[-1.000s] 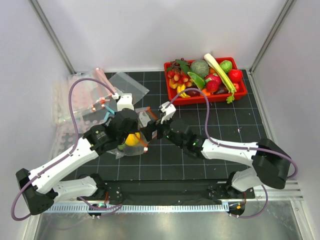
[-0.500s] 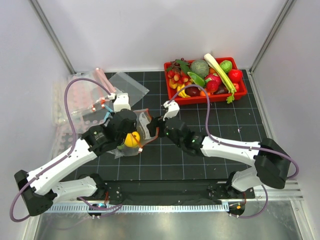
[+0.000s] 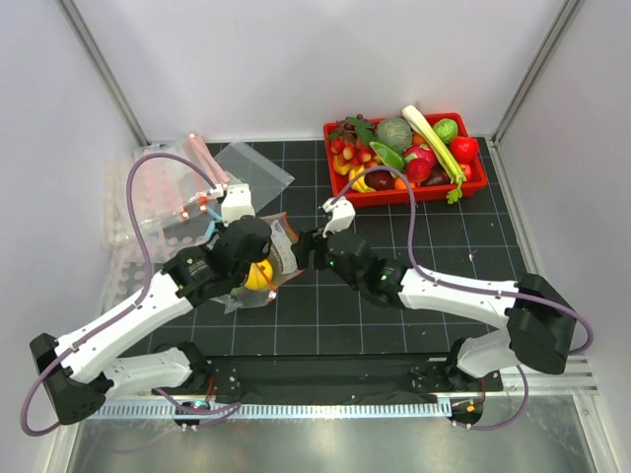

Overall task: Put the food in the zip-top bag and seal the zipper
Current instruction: Place the fake fruit in the zipper food storage bag, then pick up the fake fruit from the bin, then place the fake fruit in the zipper food storage bag.

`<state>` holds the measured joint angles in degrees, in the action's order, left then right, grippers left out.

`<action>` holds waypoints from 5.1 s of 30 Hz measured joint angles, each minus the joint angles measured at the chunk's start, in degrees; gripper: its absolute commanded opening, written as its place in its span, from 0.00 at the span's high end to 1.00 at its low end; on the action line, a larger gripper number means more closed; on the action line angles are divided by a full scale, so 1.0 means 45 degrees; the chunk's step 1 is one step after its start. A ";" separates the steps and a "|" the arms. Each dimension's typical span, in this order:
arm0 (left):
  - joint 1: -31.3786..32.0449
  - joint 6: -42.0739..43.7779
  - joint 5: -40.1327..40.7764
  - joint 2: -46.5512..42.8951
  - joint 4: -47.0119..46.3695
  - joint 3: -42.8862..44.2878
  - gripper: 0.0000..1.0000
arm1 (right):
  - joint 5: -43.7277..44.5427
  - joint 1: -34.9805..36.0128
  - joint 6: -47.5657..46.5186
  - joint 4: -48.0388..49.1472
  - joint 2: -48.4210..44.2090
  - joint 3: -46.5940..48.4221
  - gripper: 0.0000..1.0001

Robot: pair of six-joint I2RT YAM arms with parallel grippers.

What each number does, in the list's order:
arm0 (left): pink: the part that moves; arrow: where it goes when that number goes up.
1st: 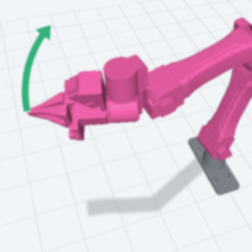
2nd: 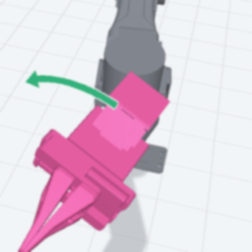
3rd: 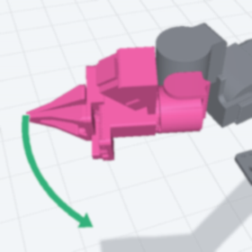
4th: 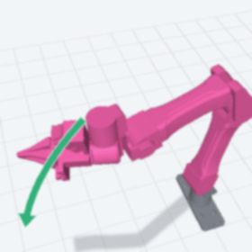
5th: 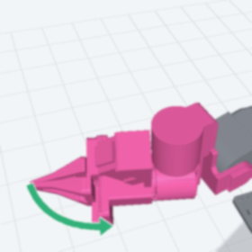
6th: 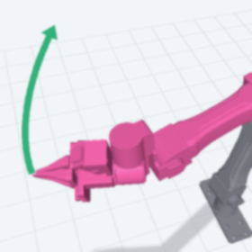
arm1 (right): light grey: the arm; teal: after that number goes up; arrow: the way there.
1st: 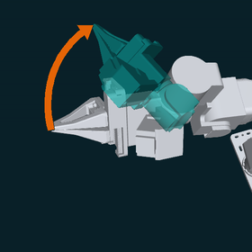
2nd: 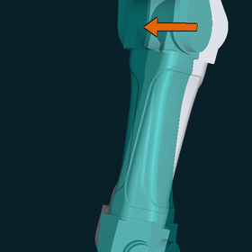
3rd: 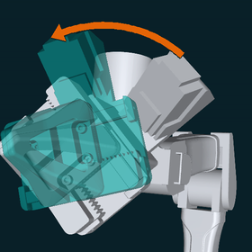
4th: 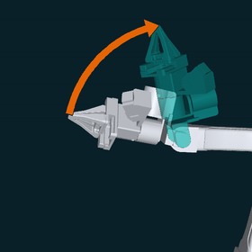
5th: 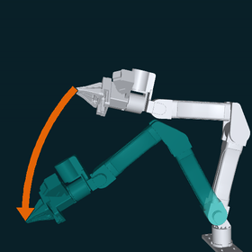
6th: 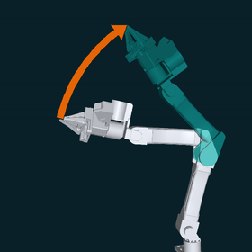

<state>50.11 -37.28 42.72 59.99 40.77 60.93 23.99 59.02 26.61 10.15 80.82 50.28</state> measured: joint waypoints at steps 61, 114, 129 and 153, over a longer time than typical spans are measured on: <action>0.0000 0.0005 -0.0413 0.0481 -0.0243 -0.0005 1.00 | -0.2147 -0.9437 -0.9568 0.1107 0.8131 0.7611 0.73; 0.0000 0.0019 -0.0311 0.0811 -0.0238 -0.0005 1.00 | -0.3045 -0.0160 -0.4930 0.2885 -0.5037 -0.2429 0.99; 0.0000 0.0049 -0.0695 0.0806 -0.0296 -0.0010 1.00 | -0.3050 0.0155 -0.5727 0.4323 -0.5931 -0.3060 0.99; 0.0000 0.0097 -0.3458 -0.0981 -0.1481 -0.0549 0.99 | -0.2171 0.0860 -0.7344 1.2769 0.0733 -0.4537 0.16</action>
<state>50.11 -36.84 27.16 55.57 34.11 58.46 14.22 62.89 -6.44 67.61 84.12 29.87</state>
